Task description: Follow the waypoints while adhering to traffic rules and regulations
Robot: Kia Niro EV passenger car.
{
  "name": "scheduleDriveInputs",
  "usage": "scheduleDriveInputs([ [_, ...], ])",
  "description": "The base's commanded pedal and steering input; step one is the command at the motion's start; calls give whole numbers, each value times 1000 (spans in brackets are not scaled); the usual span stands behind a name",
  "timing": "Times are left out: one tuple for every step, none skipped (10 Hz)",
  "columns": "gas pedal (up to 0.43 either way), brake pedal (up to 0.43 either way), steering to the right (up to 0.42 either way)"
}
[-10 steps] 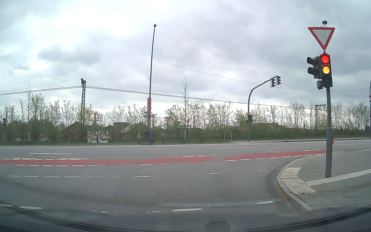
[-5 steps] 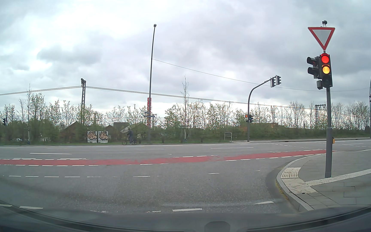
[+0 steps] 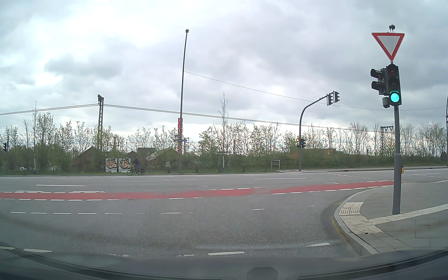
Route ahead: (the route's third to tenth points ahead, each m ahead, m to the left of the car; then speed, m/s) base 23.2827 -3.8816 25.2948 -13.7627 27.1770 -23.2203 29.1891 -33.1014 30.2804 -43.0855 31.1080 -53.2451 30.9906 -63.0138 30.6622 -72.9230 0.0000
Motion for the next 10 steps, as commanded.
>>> scheduleDriveInputs([
  [150, 6, -11],
  [157, 6, -13],
  [157, 6, -13],
  [157, 6, -13],
  [157, 6, -15],
  [157, 6, -19],
  [157, 6, -25],
  [197, 6, -27],
  [228, 6, -27],
  [240, 0, -28],
])
